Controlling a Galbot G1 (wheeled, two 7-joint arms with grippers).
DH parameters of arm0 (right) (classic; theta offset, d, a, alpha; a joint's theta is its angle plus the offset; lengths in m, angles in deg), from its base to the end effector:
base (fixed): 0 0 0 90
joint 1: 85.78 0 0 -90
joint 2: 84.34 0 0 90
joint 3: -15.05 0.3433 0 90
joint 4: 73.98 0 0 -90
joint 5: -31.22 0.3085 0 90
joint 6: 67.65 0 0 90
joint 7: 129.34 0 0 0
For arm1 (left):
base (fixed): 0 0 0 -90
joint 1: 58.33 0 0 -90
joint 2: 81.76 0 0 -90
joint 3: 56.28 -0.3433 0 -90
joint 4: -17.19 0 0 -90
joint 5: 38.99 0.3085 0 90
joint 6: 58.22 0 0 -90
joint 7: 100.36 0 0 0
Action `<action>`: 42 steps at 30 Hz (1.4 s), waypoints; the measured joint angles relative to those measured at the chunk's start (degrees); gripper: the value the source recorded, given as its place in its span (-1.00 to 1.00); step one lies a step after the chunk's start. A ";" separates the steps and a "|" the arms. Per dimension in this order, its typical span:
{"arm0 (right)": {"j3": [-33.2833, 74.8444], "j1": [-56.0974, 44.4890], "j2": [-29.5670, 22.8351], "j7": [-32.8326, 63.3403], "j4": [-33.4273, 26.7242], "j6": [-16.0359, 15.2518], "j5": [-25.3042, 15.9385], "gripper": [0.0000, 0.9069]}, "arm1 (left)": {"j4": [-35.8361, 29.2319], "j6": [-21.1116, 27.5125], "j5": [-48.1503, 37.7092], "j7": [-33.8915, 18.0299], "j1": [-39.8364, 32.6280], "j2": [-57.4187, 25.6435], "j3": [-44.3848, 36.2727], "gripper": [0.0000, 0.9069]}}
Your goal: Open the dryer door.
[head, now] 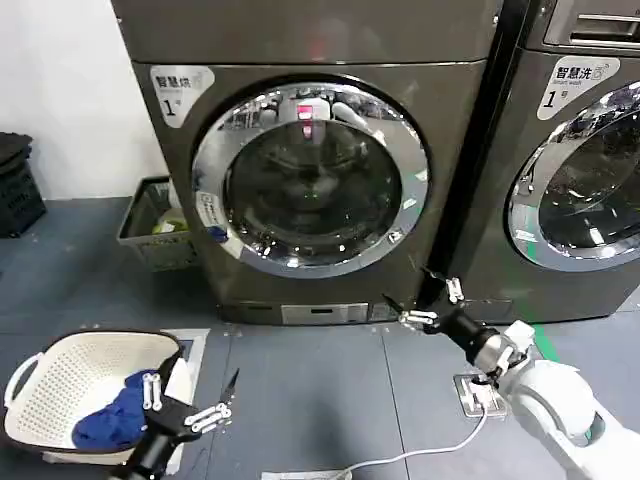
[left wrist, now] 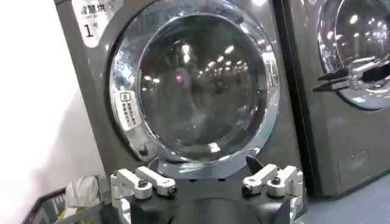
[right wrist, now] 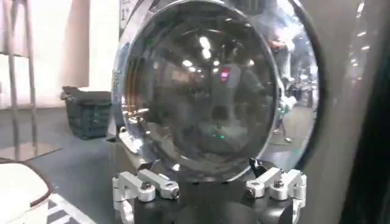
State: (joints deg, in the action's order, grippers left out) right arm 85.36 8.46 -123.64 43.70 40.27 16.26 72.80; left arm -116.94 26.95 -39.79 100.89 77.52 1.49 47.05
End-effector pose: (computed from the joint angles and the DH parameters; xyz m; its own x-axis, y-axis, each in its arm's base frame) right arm 0.2797 -0.1076 -0.1904 -0.7973 -0.6025 0.0349 -0.6016 0.7890 -0.1247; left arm 0.0628 0.0658 -0.2393 -0.9561 0.2929 0.0131 0.2872 0.9265 0.2433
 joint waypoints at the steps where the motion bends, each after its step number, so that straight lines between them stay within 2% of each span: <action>1: -0.92 1.11 0.03 0.02 -0.21 0.00 0.11 1.00 | 0.00 0.00 0.01 0.01 0.01 0.00 0.00 1.00; 11: -9.39 10.62 -0.70 -0.01 -3.22 -0.12 0.76 1.00 | 0.24 0.03 0.02 0.02 -0.11 -0.02 0.21 1.00; 21: -17.27 19.51 -2.48 0.68 -6.01 -0.26 3.24 1.00 | 1.05 0.05 0.30 0.03 -0.33 0.02 -0.37 1.00; 42: -28.28 31.89 -10.24 5.55 -12.72 -1.30 4.96 1.00 | 1.93 0.03 0.31 0.03 -0.54 0.17 -0.48 1.00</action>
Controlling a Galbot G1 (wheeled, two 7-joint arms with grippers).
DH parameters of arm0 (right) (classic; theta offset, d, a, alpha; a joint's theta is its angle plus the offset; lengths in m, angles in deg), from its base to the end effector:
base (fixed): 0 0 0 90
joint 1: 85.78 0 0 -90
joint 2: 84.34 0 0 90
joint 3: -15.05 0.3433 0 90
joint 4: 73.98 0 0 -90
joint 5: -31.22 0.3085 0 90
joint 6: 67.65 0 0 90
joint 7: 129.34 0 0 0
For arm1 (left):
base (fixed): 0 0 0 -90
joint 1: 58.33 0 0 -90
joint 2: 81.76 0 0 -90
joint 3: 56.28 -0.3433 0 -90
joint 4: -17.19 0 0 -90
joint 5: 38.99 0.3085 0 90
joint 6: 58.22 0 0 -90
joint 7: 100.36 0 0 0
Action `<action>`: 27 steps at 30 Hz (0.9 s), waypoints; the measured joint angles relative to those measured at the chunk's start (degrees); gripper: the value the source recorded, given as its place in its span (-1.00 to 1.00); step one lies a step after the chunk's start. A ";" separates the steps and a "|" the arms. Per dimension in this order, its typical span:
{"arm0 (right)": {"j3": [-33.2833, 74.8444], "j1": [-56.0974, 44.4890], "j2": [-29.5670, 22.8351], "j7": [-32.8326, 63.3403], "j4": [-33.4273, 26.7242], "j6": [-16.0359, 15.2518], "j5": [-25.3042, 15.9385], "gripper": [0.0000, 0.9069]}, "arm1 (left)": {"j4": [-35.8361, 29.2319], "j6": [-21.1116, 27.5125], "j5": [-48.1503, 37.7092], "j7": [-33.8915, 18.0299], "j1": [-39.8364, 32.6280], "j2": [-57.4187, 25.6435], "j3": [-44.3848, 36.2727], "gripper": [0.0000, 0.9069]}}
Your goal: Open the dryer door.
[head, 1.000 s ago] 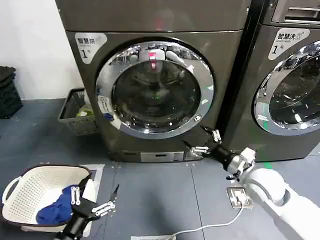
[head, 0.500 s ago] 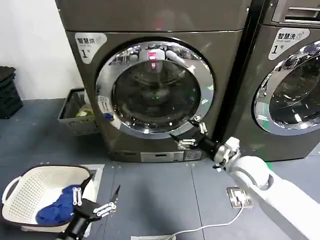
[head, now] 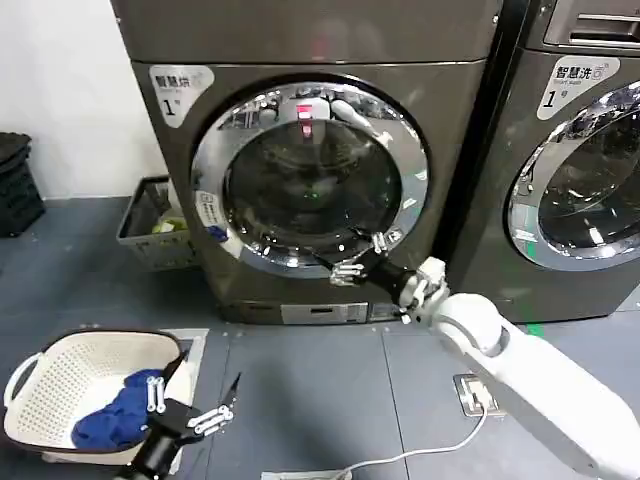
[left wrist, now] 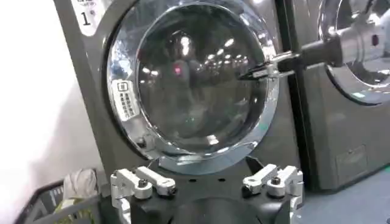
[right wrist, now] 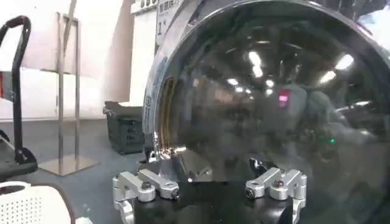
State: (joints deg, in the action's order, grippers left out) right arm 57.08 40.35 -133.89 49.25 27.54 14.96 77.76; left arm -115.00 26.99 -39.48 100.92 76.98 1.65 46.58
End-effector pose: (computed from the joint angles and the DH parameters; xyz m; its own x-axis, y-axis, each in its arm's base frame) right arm 0.3757 -0.0119 -0.1715 -0.7172 -0.6968 0.0023 -0.6931 0.7130 -0.1062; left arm 0.0647 0.0662 -0.2494 -0.9566 0.2892 0.0361 0.2895 0.9288 0.2313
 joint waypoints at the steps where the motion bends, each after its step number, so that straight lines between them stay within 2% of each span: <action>1: -0.44 0.44 -0.31 0.45 -0.20 -0.06 0.00 1.00 | 0.01 0.00 0.00 0.00 0.00 0.03 0.00 1.00; 27: -8.15 8.60 -9.00 3.84 -6.88 -1.53 0.73 1.00 | 0.35 0.02 0.04 -0.01 -0.27 0.23 0.10 1.00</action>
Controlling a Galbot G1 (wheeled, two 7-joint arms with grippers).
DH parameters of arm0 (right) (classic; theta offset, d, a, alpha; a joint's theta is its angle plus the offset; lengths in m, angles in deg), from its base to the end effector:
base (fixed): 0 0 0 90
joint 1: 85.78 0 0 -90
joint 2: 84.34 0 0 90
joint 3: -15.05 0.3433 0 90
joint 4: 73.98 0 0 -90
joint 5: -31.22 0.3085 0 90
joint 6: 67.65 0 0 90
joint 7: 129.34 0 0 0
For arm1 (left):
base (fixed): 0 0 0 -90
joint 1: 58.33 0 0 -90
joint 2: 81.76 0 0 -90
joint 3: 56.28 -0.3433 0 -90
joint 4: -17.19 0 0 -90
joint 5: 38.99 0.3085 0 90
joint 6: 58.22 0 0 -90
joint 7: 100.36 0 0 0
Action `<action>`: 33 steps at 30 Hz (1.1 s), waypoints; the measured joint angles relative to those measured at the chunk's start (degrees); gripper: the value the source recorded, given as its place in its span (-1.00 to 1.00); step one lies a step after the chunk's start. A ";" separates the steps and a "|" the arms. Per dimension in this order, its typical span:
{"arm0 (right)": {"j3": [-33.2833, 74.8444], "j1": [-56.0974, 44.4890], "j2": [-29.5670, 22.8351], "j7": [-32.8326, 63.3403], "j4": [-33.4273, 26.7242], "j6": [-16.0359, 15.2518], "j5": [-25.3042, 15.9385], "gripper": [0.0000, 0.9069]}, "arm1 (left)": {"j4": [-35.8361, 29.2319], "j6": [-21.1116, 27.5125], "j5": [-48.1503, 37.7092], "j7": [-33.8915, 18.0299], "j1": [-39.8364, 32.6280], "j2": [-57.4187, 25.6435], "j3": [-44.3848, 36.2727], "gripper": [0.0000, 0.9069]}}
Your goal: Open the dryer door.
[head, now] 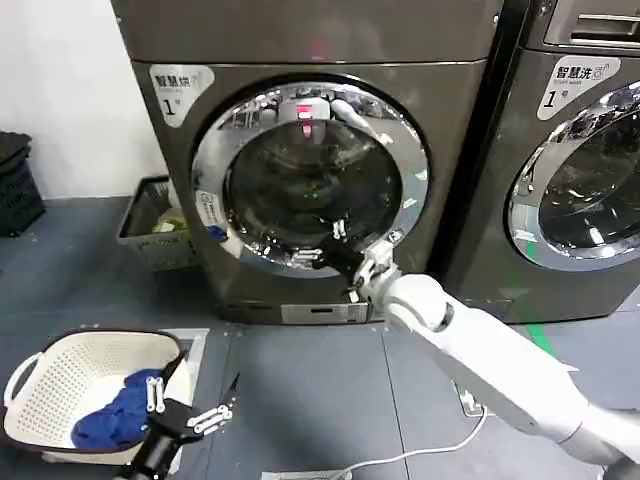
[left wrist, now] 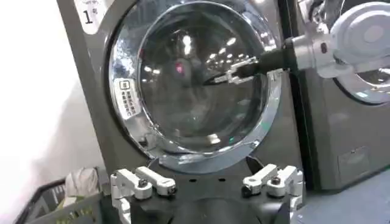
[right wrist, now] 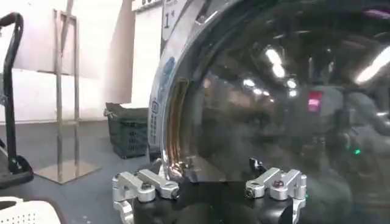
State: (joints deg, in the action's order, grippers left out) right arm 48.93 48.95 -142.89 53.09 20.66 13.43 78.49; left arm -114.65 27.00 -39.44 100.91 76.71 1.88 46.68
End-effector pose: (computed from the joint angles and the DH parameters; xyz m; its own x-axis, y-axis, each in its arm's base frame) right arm 0.4066 0.0517 -0.1669 -0.6981 -0.7158 0.0170 -0.7136 0.6936 -0.0988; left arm 0.0656 0.0665 -0.2510 -0.9582 0.2838 0.0368 0.2845 0.9308 0.2296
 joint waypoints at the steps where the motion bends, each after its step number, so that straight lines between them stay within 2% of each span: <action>1: -0.17 0.26 -0.22 0.01 -0.22 -0.05 0.13 1.00 | 0.09 0.01 0.00 0.00 -0.01 0.01 0.00 1.00; 33: -3.50 8.11 -11.30 -1.32 -13.36 -0.22 0.57 1.00 | 0.35 0.11 0.45 0.03 0.14 -0.17 -0.60 1.00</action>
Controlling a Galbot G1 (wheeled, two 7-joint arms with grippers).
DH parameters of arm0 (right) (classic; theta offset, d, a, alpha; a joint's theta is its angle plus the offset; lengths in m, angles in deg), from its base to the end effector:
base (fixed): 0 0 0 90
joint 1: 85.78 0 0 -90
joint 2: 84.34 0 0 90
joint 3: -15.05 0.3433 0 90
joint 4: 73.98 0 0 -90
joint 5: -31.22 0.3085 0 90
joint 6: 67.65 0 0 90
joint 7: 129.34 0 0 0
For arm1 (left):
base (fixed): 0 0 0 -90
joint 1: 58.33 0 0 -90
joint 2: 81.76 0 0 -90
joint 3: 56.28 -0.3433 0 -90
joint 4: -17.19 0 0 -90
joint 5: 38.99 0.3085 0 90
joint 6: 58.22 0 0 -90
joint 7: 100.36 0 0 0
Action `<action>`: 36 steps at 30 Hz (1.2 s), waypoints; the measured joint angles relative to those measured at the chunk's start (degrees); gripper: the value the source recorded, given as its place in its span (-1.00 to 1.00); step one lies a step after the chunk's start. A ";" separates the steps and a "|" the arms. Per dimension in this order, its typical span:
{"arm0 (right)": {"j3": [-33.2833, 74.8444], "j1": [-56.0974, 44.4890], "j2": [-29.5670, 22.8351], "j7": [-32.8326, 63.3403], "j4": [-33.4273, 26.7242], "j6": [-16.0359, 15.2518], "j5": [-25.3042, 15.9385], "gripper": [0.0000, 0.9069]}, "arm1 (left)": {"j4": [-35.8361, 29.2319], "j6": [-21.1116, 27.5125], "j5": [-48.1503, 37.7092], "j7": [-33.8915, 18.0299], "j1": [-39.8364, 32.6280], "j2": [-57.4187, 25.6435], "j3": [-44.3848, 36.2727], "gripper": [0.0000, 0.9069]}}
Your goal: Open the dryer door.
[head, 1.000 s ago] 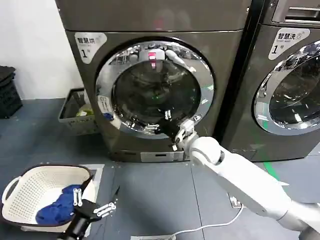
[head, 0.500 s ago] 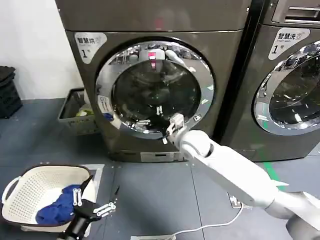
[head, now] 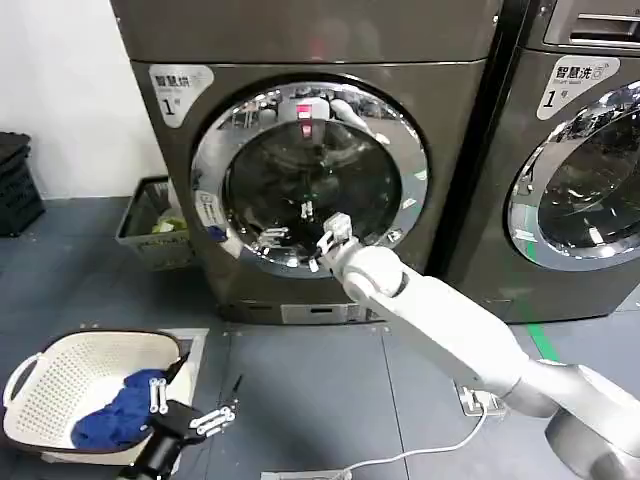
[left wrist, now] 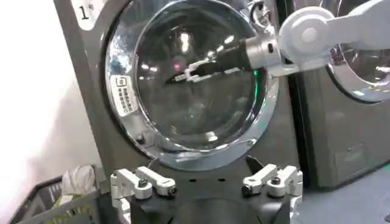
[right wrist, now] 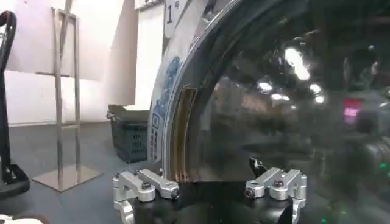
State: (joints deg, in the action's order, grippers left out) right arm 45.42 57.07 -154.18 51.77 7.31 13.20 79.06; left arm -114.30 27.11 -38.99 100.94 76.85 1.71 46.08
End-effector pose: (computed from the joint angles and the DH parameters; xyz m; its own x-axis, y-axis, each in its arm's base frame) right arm 0.4572 0.1126 -0.1530 -0.6805 -0.7324 0.0218 -0.7308 0.6763 -0.0922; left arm 0.0652 0.0649 -0.2534 -0.9552 0.2917 0.0491 0.2951 0.9279 0.2279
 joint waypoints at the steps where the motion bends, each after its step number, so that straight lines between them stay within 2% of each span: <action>1: -0.09 0.13 -0.27 -0.06 -0.31 0.01 -0.02 1.00 | -0.01 0.00 0.01 0.00 0.00 0.00 -0.06 1.00; 12: -0.81 1.91 -4.28 -0.26 -4.10 0.02 -0.08 1.00 | 0.36 0.00 0.08 0.02 -0.23 -0.06 -0.16 1.00; 36: -2.39 3.80 -9.63 -4.20 -9.95 -0.22 -0.03 1.00 | 0.98 -0.02 -0.03 0.02 -0.59 -0.02 -0.23 1.00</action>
State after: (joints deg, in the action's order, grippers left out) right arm 43.03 60.87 -163.82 47.57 -2.64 12.98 79.03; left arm -113.32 27.10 -39.02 100.95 76.26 1.69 45.86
